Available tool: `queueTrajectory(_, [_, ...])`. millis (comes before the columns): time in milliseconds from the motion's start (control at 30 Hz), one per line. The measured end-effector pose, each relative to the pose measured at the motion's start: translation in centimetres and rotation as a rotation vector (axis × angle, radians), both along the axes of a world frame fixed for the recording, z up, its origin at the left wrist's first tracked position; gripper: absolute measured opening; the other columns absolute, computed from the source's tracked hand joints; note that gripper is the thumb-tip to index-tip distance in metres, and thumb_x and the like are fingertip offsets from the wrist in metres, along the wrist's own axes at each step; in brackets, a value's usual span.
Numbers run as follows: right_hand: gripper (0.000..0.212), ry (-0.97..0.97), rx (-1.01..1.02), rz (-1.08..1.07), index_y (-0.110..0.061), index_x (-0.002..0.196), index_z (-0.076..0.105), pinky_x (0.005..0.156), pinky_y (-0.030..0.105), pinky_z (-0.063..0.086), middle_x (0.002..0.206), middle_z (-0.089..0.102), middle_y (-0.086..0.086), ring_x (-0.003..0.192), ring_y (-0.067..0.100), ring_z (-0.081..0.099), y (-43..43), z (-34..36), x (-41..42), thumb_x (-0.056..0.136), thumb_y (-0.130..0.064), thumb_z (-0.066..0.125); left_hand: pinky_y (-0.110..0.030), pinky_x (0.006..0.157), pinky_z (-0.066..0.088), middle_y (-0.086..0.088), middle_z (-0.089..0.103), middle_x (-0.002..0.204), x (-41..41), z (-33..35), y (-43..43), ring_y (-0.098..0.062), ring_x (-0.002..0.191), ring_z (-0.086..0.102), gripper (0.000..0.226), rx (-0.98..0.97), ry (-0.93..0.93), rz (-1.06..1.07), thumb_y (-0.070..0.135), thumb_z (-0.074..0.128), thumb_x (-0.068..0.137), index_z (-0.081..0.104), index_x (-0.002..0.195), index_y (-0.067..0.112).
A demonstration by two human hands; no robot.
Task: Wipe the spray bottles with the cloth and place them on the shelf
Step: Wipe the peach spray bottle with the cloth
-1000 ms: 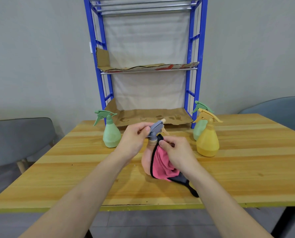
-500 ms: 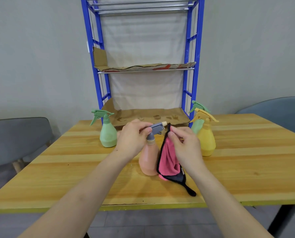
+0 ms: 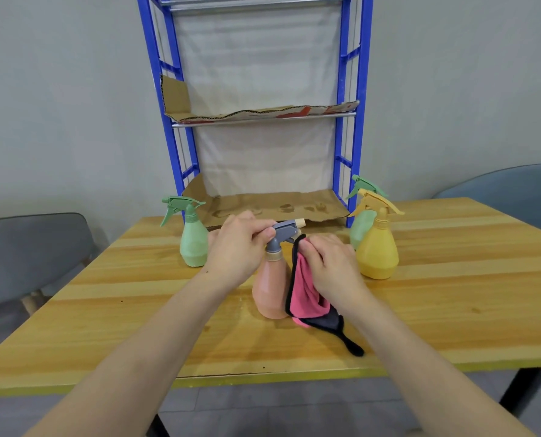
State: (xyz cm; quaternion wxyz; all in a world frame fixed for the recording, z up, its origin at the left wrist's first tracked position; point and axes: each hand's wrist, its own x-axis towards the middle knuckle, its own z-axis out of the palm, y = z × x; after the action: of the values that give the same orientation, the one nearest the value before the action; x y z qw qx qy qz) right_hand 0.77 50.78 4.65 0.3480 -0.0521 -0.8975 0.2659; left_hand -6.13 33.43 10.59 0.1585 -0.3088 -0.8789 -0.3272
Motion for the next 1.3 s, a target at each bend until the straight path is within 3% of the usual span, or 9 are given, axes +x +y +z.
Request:
queueTrajectory(133, [0.021, 0.093, 0.004, 0.035, -0.028, 0.081, 0.044, 0.076, 0.04, 0.032, 0.081, 0.048, -0.015, 0.084, 0.015, 0.042, -0.7, 0.4, -0.9, 0.101, -0.035, 0.046, -0.05, 0.095, 0.045, 0.006, 0.047, 0.083, 0.2, 0.0, 0.1, -0.023, 0.095, 0.054, 0.023, 0.006, -0.031, -0.01, 0.032, 0.053, 0.106, 0.076, 0.107, 0.036])
queueTrajectory(200, [0.022, 0.139, 0.072, -0.039, -0.025, 0.082, 0.049, 0.077, 0.039, 0.032, 0.082, 0.052, -0.012, 0.084, 0.018, 0.048, -1.1, 0.3, -1.0, 0.101, -0.036, 0.046, -0.049, 0.095, 0.044, 0.006, 0.047, 0.083, 0.2, -0.1, 0.0, -0.024, 0.096, 0.055, 0.024, 0.029, -0.032, -0.012, 0.032, 0.053, 0.105, 0.076, 0.109, 0.038])
queueTrajectory(367, [0.03, 0.211, 0.37, -0.189, -0.022, 0.086, 0.064, 0.079, 0.045, 0.043, 0.083, 0.065, -0.009, 0.084, 0.022, 0.06, 0.6, -1.6, -0.1, 0.105, -0.035, 0.044, -0.047, 0.096, 0.042, 0.005, 0.054, 0.09, 0.3, 0.2, 0.1, -0.024, 0.103, 0.055, 0.024, 0.021, -0.013, 0.001, 0.034, 0.055, 0.105, 0.076, 0.117, 0.036])
queueTrajectory(600, [0.031, 0.262, 0.669, -0.34, -0.016, 0.084, 0.065, 0.08, 0.04, 0.036, 0.078, 0.064, -0.003, 0.08, 0.024, 0.058, 1.9, -2.3, -0.1, 0.106, -0.026, 0.046, -0.041, 0.087, 0.038, 0.007, 0.052, 0.086, 0.5, 0.1, 0.1, -0.02, 0.094, 0.052, 0.026, 0.019, -0.029, 0.014, 0.035, 0.053, 0.106, 0.075, 0.118, 0.04])
queueTrajectory(900, [0.033, 0.397, 0.685, -0.39, -0.016, 0.078, 0.066, 0.078, 0.043, 0.043, 0.072, 0.064, -0.001, 0.077, 0.025, 0.06, -0.2, -0.1, -1.0, 0.104, -0.03, 0.053, -0.038, 0.082, 0.037, 0.01, 0.047, 0.081, 1.1, -0.1, -0.1, -0.02, 0.086, 0.051, 0.027, 0.021, -0.014, 0.044, 0.035, 0.05, 0.107, 0.073, 0.121, 0.04])
queueTrajectory(1100, [0.031, 0.331, 0.698, -0.407, -0.016, 0.082, 0.069, 0.079, 0.044, 0.042, 0.075, 0.066, -0.003, 0.075, 0.024, 0.063, 0.7, -1.1, -1.1, 0.105, -0.027, 0.05, -0.039, 0.086, 0.039, 0.009, 0.049, 0.083, 1.2, -0.2, 0.0, -0.018, 0.086, 0.051, 0.029, 0.04, -0.025, 0.046, 0.036, 0.05, 0.107, 0.072, 0.125, 0.041])
queueTrajectory(1300, [0.03, 0.363, 0.652, -0.406, -0.02, 0.072, 0.063, 0.076, 0.043, 0.038, 0.067, 0.061, -0.004, 0.069, 0.023, 0.06, -0.3, 0.3, -1.1, 0.099, -0.028, 0.056, -0.039, 0.081, 0.04, 0.007, 0.046, 0.081, 1.2, -0.5, 0.0, -0.018, 0.079, 0.051, 0.026, 0.024, -0.02, 0.04, 0.033, 0.047, 0.107, 0.073, 0.103, 0.037])
